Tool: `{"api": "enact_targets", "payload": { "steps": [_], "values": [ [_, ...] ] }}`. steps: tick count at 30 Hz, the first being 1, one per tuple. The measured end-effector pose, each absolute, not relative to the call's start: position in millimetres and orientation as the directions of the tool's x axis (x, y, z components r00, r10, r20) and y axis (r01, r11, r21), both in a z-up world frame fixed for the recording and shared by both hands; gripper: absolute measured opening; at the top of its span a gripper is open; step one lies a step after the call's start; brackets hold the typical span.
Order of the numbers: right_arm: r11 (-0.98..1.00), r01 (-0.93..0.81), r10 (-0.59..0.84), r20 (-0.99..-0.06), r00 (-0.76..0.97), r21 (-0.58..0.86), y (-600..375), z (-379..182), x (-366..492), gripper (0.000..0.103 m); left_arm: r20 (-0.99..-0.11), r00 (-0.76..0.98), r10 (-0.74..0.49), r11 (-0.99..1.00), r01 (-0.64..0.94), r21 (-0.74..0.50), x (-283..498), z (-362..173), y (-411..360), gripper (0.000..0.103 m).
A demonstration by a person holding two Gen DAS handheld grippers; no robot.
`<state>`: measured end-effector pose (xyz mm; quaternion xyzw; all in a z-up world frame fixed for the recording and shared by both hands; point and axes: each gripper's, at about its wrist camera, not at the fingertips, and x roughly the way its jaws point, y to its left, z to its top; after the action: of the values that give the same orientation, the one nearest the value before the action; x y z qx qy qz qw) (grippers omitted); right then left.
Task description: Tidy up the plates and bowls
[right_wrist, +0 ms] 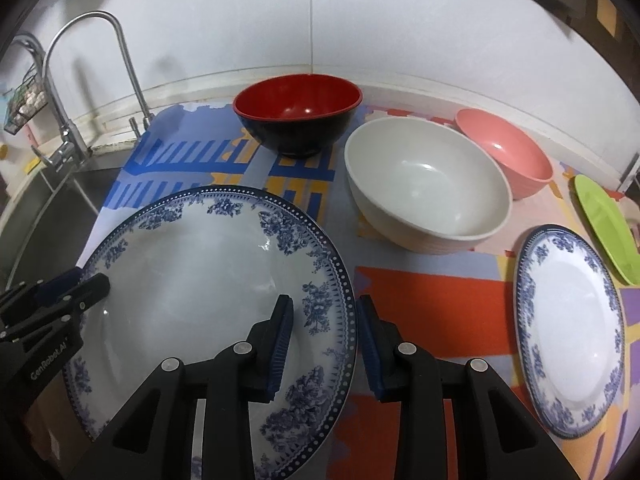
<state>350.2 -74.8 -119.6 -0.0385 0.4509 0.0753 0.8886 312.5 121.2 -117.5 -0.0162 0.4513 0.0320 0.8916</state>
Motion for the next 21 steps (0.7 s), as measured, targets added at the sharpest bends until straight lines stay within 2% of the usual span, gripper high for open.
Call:
{"api": "enact_targets", "payload": {
  "steps": [21],
  "values": [
    [0.987, -0.158, 0.092, -0.806, 0.585, -0.002, -92, -115, 276, 0.034, -0.815, 0.578, 0.044, 0.998, -0.063, 0.01, 242, -116, 101, 0.035]
  ]
}}
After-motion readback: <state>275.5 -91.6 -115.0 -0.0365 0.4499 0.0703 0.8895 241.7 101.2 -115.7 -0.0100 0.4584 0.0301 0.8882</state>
